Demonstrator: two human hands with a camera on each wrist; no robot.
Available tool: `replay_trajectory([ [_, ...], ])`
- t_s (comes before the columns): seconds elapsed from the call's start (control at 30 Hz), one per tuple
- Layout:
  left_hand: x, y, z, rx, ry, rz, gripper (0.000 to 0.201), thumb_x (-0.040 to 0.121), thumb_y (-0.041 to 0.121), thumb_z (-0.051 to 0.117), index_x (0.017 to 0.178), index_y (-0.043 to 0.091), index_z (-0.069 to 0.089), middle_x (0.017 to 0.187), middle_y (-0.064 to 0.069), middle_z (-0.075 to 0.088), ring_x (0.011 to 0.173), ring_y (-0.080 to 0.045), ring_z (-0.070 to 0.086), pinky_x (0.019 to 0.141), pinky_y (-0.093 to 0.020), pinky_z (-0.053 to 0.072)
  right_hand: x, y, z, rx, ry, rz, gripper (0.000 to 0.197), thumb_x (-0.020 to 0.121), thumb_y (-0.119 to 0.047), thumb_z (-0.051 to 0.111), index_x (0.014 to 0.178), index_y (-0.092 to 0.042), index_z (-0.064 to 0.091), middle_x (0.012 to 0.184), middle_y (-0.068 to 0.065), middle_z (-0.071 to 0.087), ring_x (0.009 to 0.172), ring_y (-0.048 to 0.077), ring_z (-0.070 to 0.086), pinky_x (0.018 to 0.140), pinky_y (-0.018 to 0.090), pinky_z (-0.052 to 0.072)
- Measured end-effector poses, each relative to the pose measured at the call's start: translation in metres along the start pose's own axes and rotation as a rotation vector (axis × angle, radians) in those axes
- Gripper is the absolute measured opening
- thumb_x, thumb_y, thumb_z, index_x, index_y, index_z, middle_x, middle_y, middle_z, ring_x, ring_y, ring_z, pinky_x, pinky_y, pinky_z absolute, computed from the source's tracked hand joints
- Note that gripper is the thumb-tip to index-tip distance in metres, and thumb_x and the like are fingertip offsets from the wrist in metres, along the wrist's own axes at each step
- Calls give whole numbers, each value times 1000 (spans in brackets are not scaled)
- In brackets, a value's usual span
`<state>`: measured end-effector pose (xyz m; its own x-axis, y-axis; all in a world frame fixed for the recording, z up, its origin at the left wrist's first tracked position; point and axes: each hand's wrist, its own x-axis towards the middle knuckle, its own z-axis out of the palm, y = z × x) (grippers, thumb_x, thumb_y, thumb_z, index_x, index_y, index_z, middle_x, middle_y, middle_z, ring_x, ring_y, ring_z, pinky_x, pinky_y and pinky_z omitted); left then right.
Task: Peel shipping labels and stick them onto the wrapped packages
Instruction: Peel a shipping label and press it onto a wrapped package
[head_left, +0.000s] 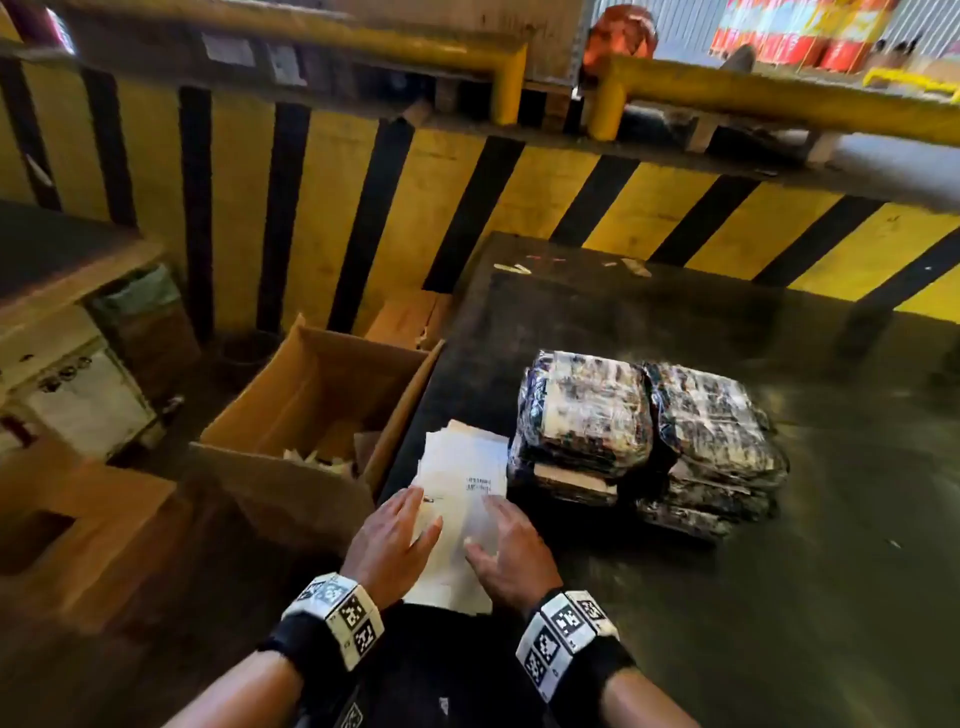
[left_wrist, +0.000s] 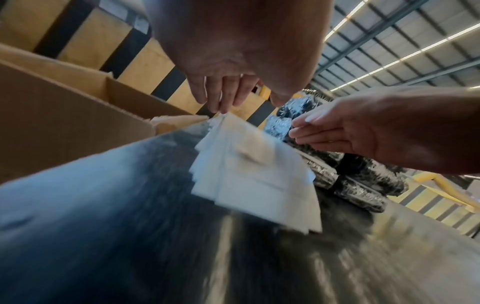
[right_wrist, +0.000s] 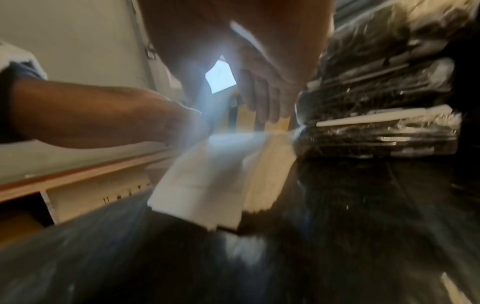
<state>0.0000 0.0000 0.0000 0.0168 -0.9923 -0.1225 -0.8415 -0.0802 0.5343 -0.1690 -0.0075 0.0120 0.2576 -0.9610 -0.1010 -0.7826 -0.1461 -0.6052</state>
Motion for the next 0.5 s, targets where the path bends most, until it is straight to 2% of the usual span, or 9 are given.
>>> replay_trajectory([
  [0.1,-2,-10,8,-25,-27,-33,61,97,44,37,149,16,20,157,0,21,142,-14,24,115,-29,22,2,2,11,-91,-27,-25,63,92,-33,52,146,-10,28,156,4,23,144,15,18,108,11,4],
  [0.17,-3,-13,13,-43,10,-8,58,97,40,41,147,15,26,153,-2,30,138,-17,33,111,-31,30,2,3,17,-115,-38,-27,63,92,-34,50,146,-10,27,158,4,17,145,15,13,110,14,3],
  [0.23,-1,-15,14,-71,74,-5,52,96,35,47,141,12,37,143,-5,44,127,-20,44,103,-32,38,1,3,22,-127,-28,-26,60,93,-35,48,145,-12,30,158,4,16,146,15,11,114,20,7],
  [0.37,8,-19,14,-74,170,-31,35,90,32,58,119,12,56,115,-4,59,105,-19,51,89,-29,41,-2,2,23,-161,-39,-36,54,94,-35,47,142,-12,36,158,4,16,145,16,12,113,19,5],
  [0.5,15,-21,13,-213,196,-134,19,84,29,68,94,16,58,94,2,60,85,-14,57,74,-28,49,-5,2,21,-106,-74,-23,53,94,-35,48,141,-12,39,159,2,13,146,16,10,114,21,8],
])
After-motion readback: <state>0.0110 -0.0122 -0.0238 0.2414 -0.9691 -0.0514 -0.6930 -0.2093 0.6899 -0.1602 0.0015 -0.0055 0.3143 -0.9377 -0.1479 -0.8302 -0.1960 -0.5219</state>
